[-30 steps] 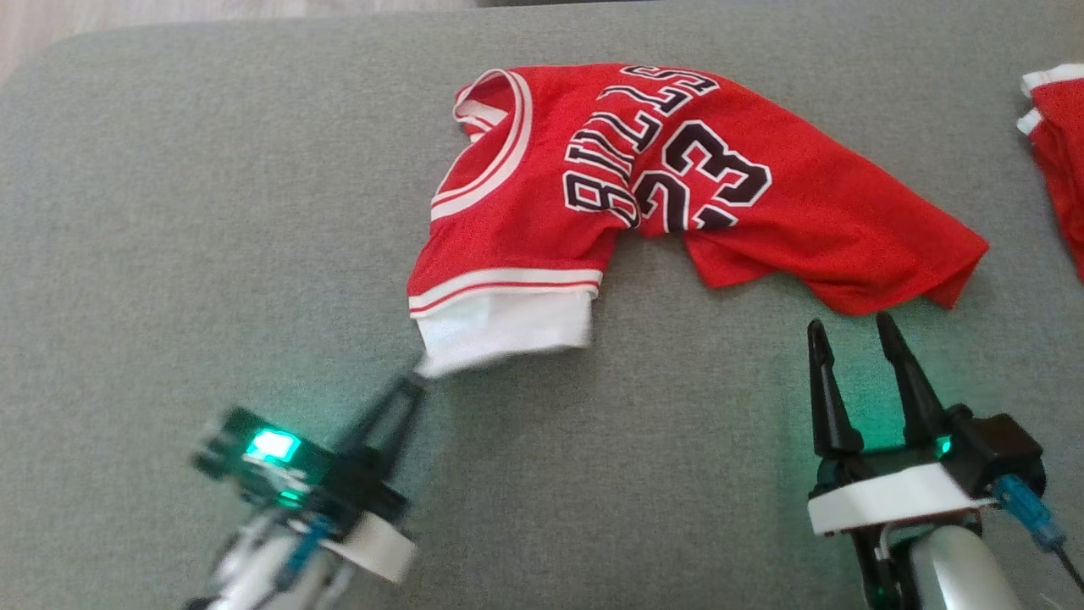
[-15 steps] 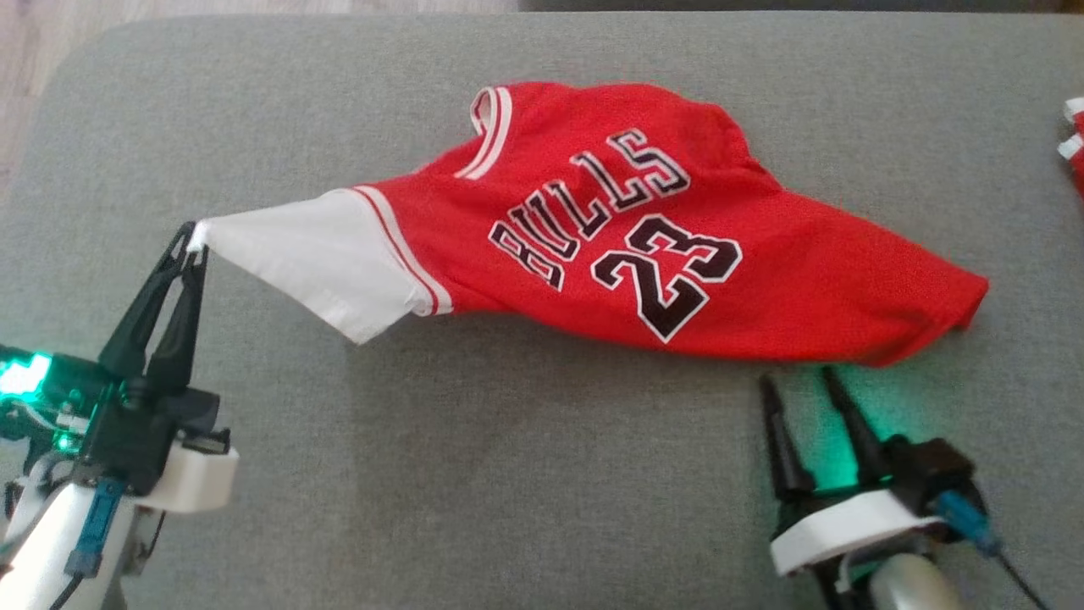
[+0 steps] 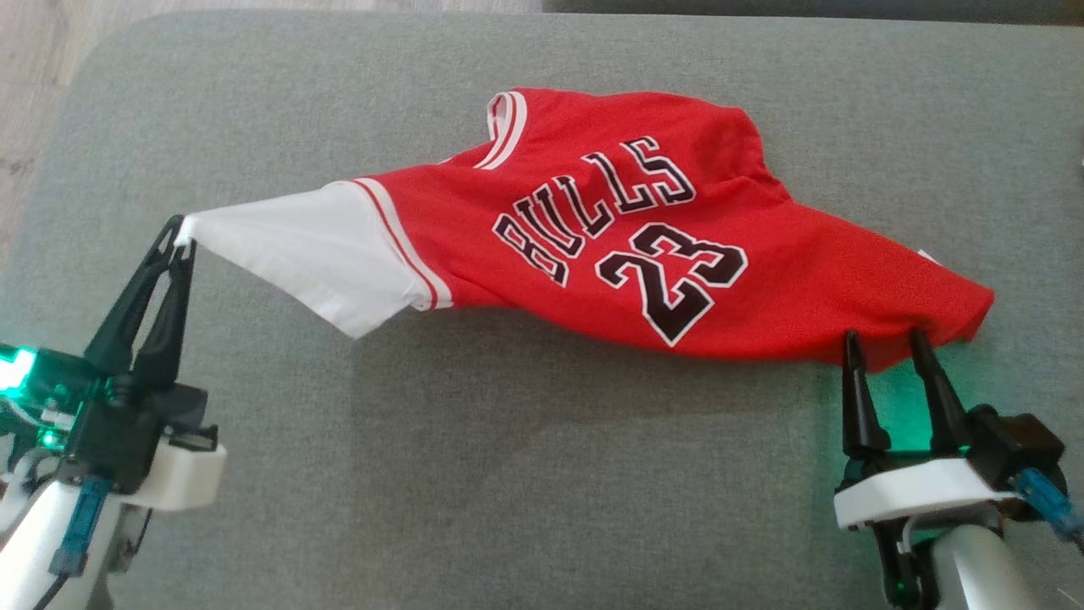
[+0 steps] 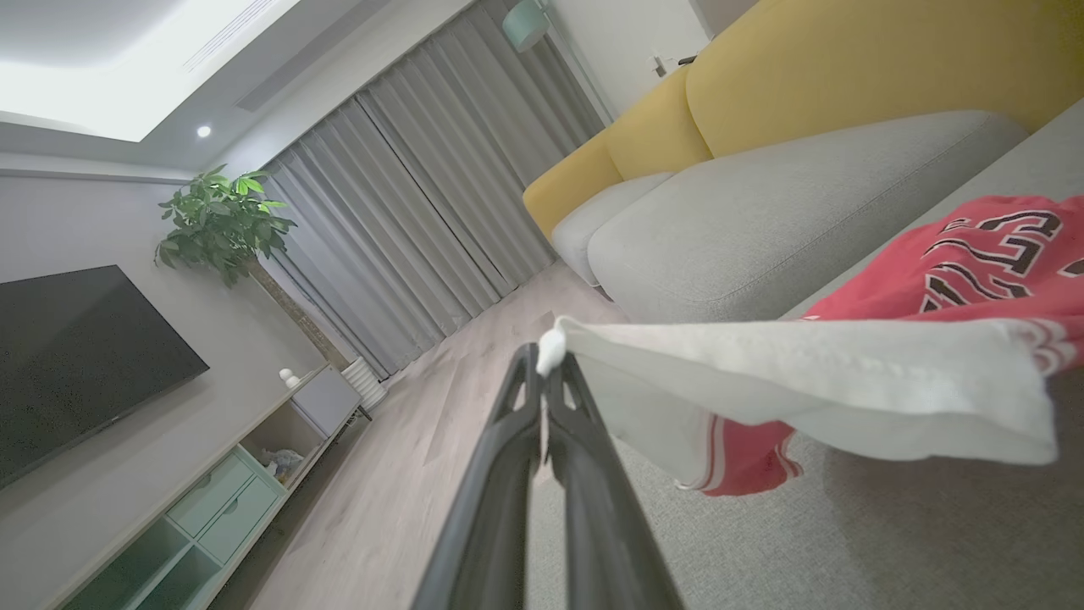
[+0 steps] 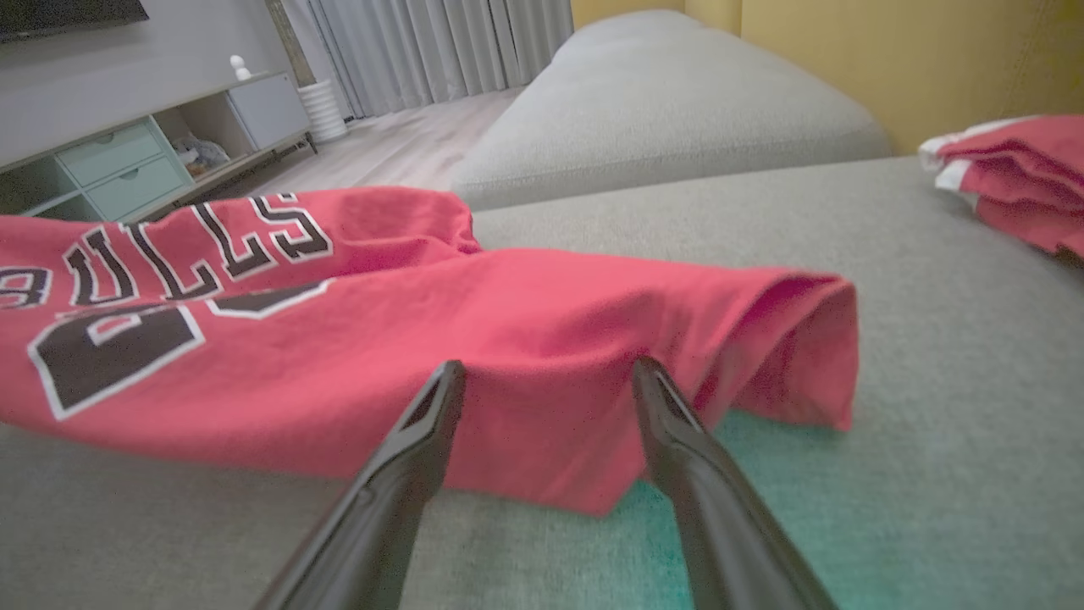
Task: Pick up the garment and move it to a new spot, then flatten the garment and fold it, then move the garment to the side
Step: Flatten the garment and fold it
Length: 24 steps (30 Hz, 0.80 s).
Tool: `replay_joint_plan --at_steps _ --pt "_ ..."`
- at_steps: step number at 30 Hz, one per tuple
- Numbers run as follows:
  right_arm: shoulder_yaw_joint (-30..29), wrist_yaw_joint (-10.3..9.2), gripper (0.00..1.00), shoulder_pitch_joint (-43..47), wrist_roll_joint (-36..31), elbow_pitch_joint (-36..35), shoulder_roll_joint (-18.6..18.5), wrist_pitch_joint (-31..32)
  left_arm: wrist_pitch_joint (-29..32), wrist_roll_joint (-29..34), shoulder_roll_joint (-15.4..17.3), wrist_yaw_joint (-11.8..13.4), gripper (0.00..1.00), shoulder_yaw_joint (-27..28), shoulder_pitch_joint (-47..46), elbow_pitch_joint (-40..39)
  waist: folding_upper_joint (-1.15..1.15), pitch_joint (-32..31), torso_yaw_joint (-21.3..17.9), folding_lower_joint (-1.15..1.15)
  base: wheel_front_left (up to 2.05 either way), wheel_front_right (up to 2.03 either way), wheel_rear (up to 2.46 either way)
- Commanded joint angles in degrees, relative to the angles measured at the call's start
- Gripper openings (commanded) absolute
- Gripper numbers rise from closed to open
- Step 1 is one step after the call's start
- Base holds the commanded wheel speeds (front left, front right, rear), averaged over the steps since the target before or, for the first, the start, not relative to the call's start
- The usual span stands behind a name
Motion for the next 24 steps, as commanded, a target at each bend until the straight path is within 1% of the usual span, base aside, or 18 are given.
replay_joint_plan --at_steps 1,4,6,10,17,18,19,21,24 --pt "1.24 0.39 1.00 0.94 -0.40 -3.79 -0.21 -0.22 -0.13 -0.04 3.30 0.01 0.00 3.68 -3.22 -1.48 0.00 -0.20 -0.17 0.00 0.00 0.00 0.00" --pt "0.59 0.39 1.00 1.96 -0.31 -5.73 -0.21 -0.22 -0.13 -0.24 3.86 0.22 0.00 4.32 -3.31 -1.17 0.00 -0.28 -0.73 0.00 0.00 0.00 0.00" --pt "0.02 0.39 1.00 1.86 0.43 -5.43 -0.21 -0.22 -0.13 -0.32 4.12 0.40 0.00 4.59 -3.22 -1.11 0.00 -0.29 -1.00 0.00 0.00 0.00 0.00" --pt "0.36 0.39 1.00 0.56 3.50 -2.24 -0.21 -0.22 -0.13 -0.43 4.45 0.32 0.00 4.59 -3.54 -0.99 0.00 -0.15 -1.15 0.00 0.00 0.00 0.00" --pt "4.66 0.39 1.00 -4.17 10.80 2.72 -0.21 -0.22 -0.13 -0.86 4.82 -0.03 0.00 4.53 -4.37 -1.02 0.00 0.73 -1.69 0.00 0.00 0.00 0.00" --pt "5.29 0.39 0.80 -5.07 11.07 2.70 -0.21 -0.22 -0.13 -0.93 4.83 -0.16 0.00 4.45 -4.63 -1.08 0.00 0.79 -1.79 0.00 0.00 0.00 0.00" --pt "5.45 0.39 0.00 -5.83 11.20 2.03 -0.21 -0.22 -0.13 -0.97 4.83 -0.25 0.00 4.39 -4.87 -1.25 0.00 0.73 -1.91 0.00 0.00 0.00 0.00" --pt "5.58 0.39 0.00 -6.57 11.41 -0.01 -0.21 -0.22 -0.13 -1.02 4.78 -0.09 0.00 4.43 -5.06 -2.23 0.00 0.23 -2.33 0.00 0.00 0.00 0.00" --pt "4.54 0.39 0.00 -6.57 10.88 -5.76 -0.21 -0.22 -0.13 -2.00 5.03 -0.05 0.00 5.70 -5.49 -4.84 0.00 -0.72 -3.34 0.00 0.00 0.00 0.00"
